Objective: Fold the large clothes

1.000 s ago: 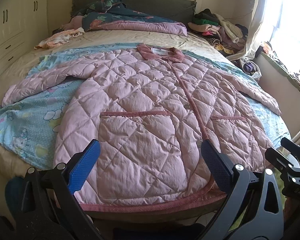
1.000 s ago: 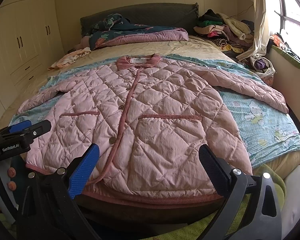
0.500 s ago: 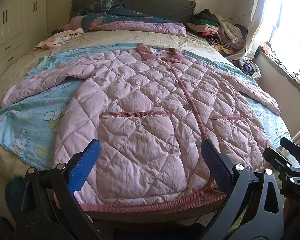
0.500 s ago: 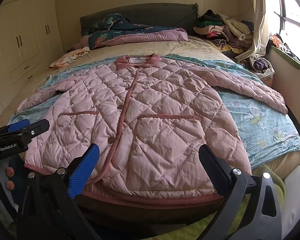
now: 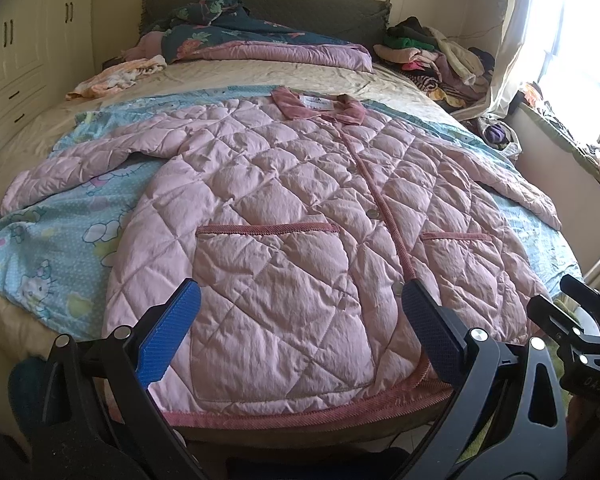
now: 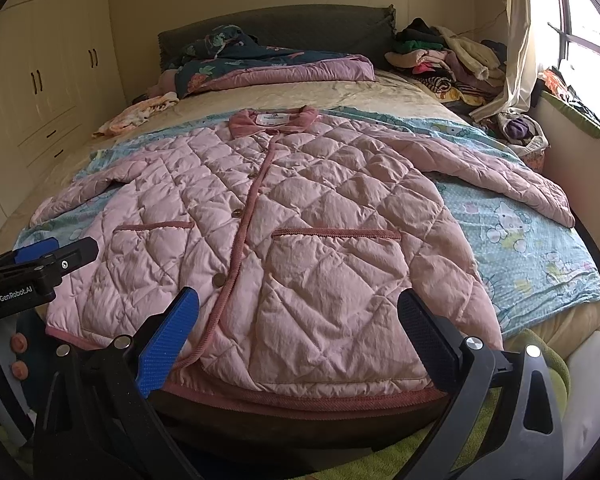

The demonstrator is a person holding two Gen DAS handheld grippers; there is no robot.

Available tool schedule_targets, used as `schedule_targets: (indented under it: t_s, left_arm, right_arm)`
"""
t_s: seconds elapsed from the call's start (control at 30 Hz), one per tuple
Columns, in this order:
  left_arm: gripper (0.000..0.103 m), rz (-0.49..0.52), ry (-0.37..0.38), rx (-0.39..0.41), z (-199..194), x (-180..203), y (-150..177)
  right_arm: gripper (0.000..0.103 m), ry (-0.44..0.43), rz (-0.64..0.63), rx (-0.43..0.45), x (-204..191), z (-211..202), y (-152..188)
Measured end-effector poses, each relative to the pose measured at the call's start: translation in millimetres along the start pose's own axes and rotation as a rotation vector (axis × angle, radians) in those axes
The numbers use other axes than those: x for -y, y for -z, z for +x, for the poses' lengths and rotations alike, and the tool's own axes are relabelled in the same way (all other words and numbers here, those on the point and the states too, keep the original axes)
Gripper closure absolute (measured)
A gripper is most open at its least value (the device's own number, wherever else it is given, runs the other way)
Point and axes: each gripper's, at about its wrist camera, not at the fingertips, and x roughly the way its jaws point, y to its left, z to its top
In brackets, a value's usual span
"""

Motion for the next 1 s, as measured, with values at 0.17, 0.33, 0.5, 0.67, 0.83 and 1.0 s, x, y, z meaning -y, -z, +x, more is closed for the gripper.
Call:
schedule_targets:
  t_s: [0.17, 0.33, 0.5, 0.67, 0.83, 1.0]
  left_arm:
    - [0.009, 0.004, -0.006, -0.011, 1, 9, -4]
    - [0.009, -0.008, -0.012, -0.006, 5, 12, -15]
    - [0.009, -0.021, -0.016, -0.005, 19, 7, -31]
    - [0.009, -0.023, -0.019, -0.009, 31, 6, -43]
    - [0.009, -0.014, -0.018, -0.017, 43, 10, -54]
    - [0.009, -0.009, -0.007, -0.016, 52, 15, -65]
  right_arm:
    - [0.004, -0.001, -0.001, -0.007, 1, 4, 0]
    - [0.004, -0.010, -0.016, -0.028, 7, 14, -6]
    - [0.004, -0.014, -0.023, -0.031, 7, 24, -22]
    - [0.004, -0.032, -0.019, -0.033, 10, 34, -37]
    - [0.004, -0.040, 0.001, -0.027, 16, 45, -53]
    - [0.004, -0.040, 0.011, -0.013, 20, 51, -69]
